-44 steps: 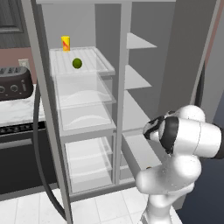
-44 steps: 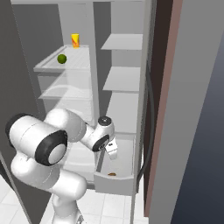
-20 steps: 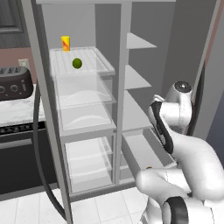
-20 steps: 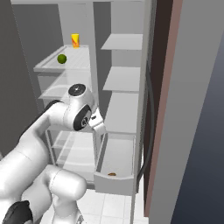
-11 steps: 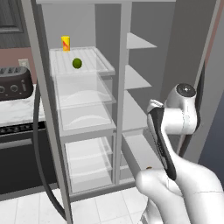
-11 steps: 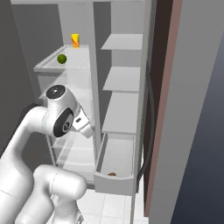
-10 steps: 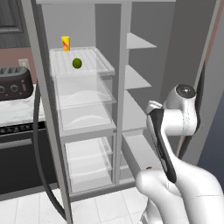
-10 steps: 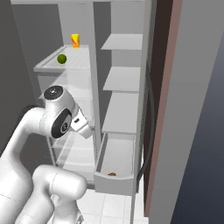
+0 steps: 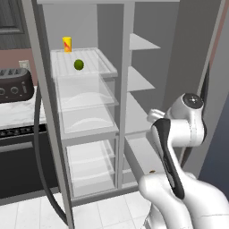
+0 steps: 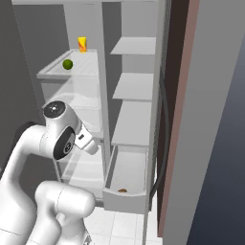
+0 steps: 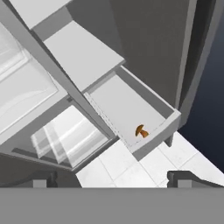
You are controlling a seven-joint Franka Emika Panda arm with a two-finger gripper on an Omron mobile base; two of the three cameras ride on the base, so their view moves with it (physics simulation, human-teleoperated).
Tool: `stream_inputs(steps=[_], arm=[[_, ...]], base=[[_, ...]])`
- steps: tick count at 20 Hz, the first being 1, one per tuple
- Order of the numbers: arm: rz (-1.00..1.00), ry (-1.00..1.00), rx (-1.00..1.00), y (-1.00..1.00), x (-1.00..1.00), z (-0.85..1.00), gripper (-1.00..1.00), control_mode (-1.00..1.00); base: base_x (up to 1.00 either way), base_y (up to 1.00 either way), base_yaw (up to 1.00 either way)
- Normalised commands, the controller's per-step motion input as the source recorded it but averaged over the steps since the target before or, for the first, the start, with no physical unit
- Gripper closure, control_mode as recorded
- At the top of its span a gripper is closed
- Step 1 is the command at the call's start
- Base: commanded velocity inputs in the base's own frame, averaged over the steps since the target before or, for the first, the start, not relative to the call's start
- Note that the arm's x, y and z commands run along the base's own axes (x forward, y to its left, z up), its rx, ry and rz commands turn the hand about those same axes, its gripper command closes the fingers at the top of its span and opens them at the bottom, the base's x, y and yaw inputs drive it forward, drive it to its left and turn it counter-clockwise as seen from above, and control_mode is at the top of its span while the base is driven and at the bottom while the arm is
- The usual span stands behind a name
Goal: Take the mushroom and lime from the fridge shelf and place them in the freezer drawer to begin freezing them.
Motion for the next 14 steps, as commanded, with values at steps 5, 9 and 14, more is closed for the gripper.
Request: stream_inputs(steps=[5,9,14], arm=[[0.11,0.03,0.00,0.00,-0.06,-0.21,-1.00,-1.00],[0.10,0.01,0.00,0.04,-0.18,-0.28,-1.00,-1.00],[0.03,0.00,0.00,0.05,-0.05,-0.04,-1.00,1.00]], base=[[0.00,0.00,0.00],[0.00,0.00,0.00],[-0.15,0.29,0.11]])
